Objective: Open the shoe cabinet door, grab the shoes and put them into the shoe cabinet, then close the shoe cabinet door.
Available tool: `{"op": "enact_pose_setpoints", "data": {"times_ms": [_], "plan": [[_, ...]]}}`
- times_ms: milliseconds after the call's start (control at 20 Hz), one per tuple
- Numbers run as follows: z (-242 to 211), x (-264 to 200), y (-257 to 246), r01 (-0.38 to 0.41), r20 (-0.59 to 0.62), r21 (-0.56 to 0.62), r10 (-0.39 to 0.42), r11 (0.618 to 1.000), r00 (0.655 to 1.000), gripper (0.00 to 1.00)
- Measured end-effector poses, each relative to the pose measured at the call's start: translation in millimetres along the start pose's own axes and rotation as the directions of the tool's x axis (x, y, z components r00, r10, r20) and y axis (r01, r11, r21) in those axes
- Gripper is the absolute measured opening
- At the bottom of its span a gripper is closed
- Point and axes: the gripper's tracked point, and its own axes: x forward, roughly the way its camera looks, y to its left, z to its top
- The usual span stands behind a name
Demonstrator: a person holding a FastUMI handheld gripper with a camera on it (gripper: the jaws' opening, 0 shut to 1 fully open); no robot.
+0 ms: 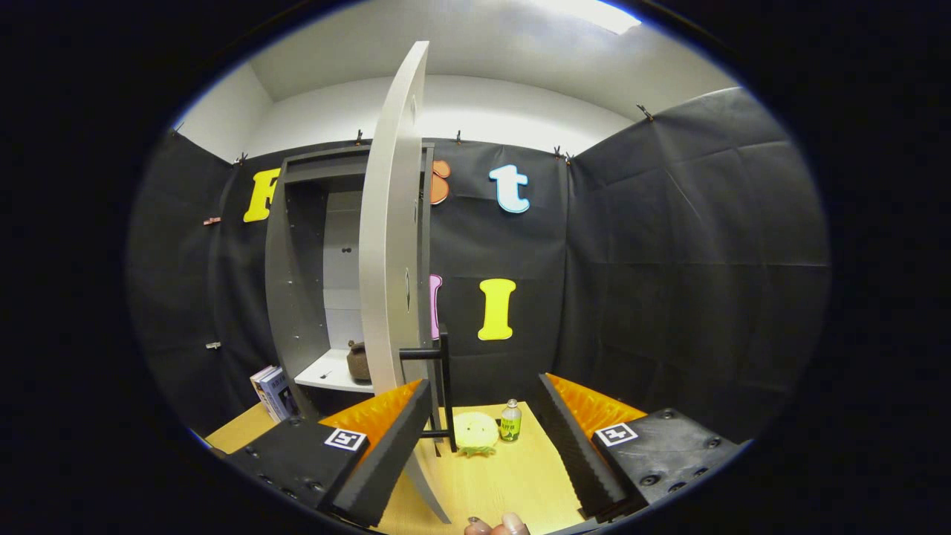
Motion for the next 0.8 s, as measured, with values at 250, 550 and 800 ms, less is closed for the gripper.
{"op": "enact_pose_setpoints", "data": {"times_ms": [250, 550, 800], "plan": [[1, 0, 44, -0.063, 0.007, -0.017, 0.063, 0.998, 0.998, 0.96], [-5, 9, 120, -0.164, -0.009, 0.02, 0.164, 0.986, 0.986, 0.96], [-8, 24, 177, -0.217, -0.021, 0.023, 0.217, 0.976, 0.976, 0.96]]}}
